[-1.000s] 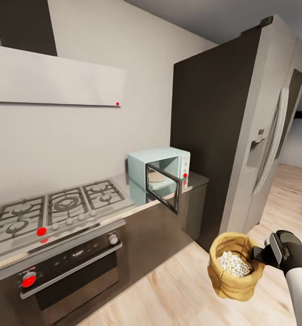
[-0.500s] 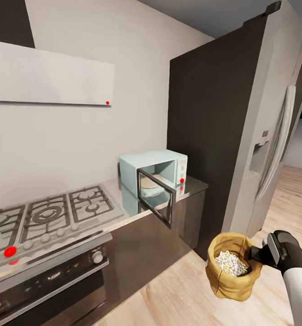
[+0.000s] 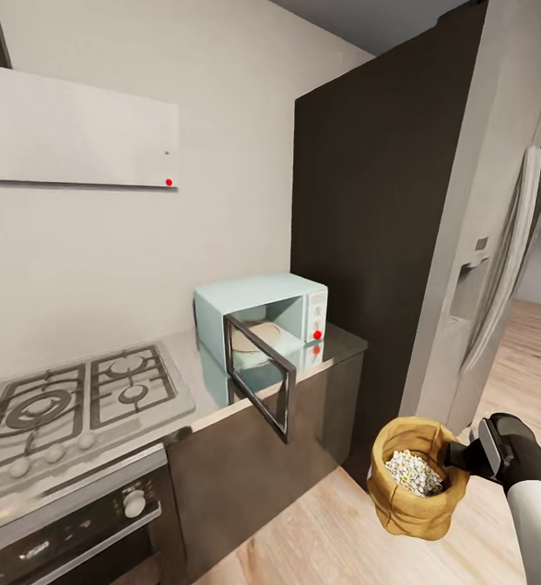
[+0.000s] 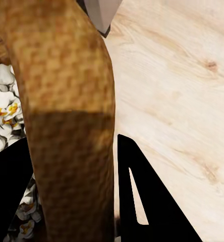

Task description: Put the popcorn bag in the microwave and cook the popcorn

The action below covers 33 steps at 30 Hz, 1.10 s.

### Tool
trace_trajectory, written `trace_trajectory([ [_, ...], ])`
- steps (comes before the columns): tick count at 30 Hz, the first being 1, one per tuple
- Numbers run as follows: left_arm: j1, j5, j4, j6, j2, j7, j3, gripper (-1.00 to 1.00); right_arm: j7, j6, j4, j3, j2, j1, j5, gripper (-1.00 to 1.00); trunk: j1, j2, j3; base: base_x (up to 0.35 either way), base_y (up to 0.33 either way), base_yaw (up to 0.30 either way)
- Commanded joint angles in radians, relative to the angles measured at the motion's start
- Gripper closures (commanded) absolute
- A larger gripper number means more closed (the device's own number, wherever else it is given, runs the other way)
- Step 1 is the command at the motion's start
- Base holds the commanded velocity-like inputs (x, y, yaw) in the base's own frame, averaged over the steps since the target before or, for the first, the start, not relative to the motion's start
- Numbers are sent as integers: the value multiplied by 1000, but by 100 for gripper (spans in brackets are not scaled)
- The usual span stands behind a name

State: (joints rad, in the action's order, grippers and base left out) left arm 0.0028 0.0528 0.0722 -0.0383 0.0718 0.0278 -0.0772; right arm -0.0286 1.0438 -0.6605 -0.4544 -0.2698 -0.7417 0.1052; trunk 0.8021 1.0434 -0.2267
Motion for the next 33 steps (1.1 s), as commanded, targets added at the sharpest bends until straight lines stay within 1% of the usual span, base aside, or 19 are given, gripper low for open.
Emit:
trace_trajectory([
  [1,0,6,1,-1,0,3,-8,-100,-4,3,-1,-2,1,-1,7,100,1,1,-1,306,-173,0],
  [3,0,6,2,0,0,3,-7,-100,-4,3,-1,-2,2,-1,7,100,1,1,-1,306,-173,0],
  [8,0,6,4,-1,0,3,-8,-100,-3,3,-2,-1,15,-1,12,100,1,1,-1,306,-173,0],
  [9,0,6,6,-1,0,3,-8,-100,-3,3,-2,7,20,-1,12,100,1,1,-1,306,-173,0],
  [10,0,6,7,-2,0,3,-8,-100,-4,3,-2,28,30,-1,11,100,1,1,-1,230,-134,0],
  [12,0,7,7,-6,0,3,-8,-100,-5,3,-10,93,44,-1,11,100,1,1,-1,89,-52,0],
  [13,0,7,7,-7,0,3,-9,-100,-5,3,-34,123,53,-1,9,100,1,1,-1,31,-18,0],
  [14,0,7,7,-7,0,3,-9,-100,-6,3,-83,141,65,-1,8,100,1,1,-1,16,-9,0],
  [16,0,7,6,-8,0,3,-9,-100,-6,3,-233,157,82,-1,5,100,1,1,-1,6,-3,0],
  [17,0,6,5,-8,1,3,-9,-100,-7,3,-284,160,85,-1,3,100,1,1,-1,2,-1,0],
  [18,0,6,5,-10,1,3,-9,-100,-10,3,-359,164,86,-1,0,100,1,1,-1,0,0,0],
  [21,0,6,4,-11,2,3,-9,-100,-10,3,-370,166,87,1,-1,100,1,1,-1,0,0,0],
  [22,0,6,3,-11,2,3,-9,-100,-10,3,-368,166,91,-3,0,100,1,1,-1,0,0,0],
  [24,0,6,3,-11,2,3,-9,-100,-6,3,-359,166,109,-41,3,100,1,1,-1,0,0,0],
  [26,0,6,2,-11,2,3,-9,-100,0,3,-304,166,139,-117,6,100,1,1,-1,0,0,0],
  [28,0,6,1,-11,2,3,-9,-100,6,3,-222,166,150,-191,6,100,1,1,-1,0,0,0],
  [29,0,6,1,-11,2,3,-9,-100,12,3,-167,165,155,-238,6,100,1,1,-1,0,0,0],
  [31,0,6,1,-11,2,3,-9,-100,30,3,-104,164,162,-302,7,100,1,1,-1,0,0,0],
  [33,0,6,1,-11,2,3,-9,-100,46,3,-70,163,176,-345,7,100,1,1,-1,0,0,0],
])
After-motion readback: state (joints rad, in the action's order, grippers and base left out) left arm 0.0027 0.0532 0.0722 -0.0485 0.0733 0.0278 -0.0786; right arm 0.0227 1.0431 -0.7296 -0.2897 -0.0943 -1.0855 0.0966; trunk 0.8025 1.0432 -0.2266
